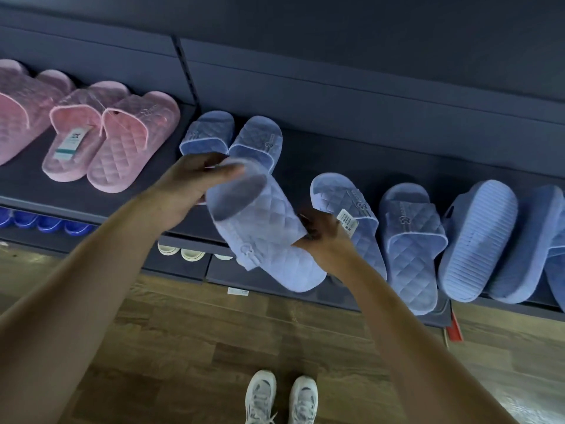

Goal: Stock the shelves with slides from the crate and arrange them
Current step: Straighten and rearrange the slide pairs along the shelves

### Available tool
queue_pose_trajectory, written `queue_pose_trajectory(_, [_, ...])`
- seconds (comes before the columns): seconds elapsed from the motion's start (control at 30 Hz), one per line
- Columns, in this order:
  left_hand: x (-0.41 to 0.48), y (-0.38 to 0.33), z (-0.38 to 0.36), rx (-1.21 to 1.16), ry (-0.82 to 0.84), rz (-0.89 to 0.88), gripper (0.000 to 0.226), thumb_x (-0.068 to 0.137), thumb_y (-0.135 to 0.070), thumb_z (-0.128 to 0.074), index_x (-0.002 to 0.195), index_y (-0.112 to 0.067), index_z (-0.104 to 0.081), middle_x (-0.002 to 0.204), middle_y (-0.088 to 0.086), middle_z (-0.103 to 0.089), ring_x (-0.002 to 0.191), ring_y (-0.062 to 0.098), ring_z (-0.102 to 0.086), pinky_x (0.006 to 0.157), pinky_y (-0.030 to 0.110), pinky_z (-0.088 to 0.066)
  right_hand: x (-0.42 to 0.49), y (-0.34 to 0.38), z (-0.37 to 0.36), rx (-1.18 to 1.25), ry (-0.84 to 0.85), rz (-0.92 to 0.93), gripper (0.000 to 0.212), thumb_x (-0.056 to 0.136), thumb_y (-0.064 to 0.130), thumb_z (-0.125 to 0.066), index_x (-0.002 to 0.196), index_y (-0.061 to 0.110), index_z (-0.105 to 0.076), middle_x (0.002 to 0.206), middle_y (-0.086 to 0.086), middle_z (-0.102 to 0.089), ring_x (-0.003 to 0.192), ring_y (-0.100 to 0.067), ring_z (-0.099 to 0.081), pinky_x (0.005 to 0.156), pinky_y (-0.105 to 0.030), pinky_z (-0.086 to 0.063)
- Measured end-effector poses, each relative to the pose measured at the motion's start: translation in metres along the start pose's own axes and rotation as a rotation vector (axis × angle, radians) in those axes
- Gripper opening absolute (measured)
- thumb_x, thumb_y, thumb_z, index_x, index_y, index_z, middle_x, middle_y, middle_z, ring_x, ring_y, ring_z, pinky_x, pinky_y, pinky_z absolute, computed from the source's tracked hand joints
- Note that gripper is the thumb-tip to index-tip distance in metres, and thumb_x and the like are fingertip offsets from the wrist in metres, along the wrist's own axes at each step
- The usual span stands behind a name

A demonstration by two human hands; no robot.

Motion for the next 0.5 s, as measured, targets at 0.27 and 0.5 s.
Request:
queue_pose_trajectory(0.27, [-0.023,0.071,-0.066,-0.357,0.047,0.14,0.067,0.063,-0.042,-0.073,0.122,-0.019,-0.054,0.116,0.009,-0.065,0.098,0.024,-0.066,0.074,0.033,-0.054,-0.001,-0.026,0.01,0.34,-0.152,-0.143,0.03,0.072,0.031,-0.067,0.082,0.003,-0.061,0.077,-0.023,-0.063,0.07,-0.021,-0.056,0.069,-0.046,-0.051])
queue_pose_trajectory(0.5, [-0.02,0.092,-0.046,-0.347,-0.131,0.187,0.066,0.054,-0.044,-0.072,0.112,-0.014,-0.059,0.095,0.007,-0.068,0.09,0.026,-0.064,0.079,0.042,-0.048,-0.056,-0.054,0.065,0.27,-0.553,-0.081,0.033,0.08,0.02,-0.072,0.111,0.014,-0.063,0.107,0.004,-0.066,0.099,-0.008,-0.062,0.085,-0.017,-0.049])
Point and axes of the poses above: each hand's wrist, its own x-axis towards the middle knuckle, its own z-axis out of the back of the hand, y = z × x, the point moved 10 cm from there along x, towards the middle knuckle
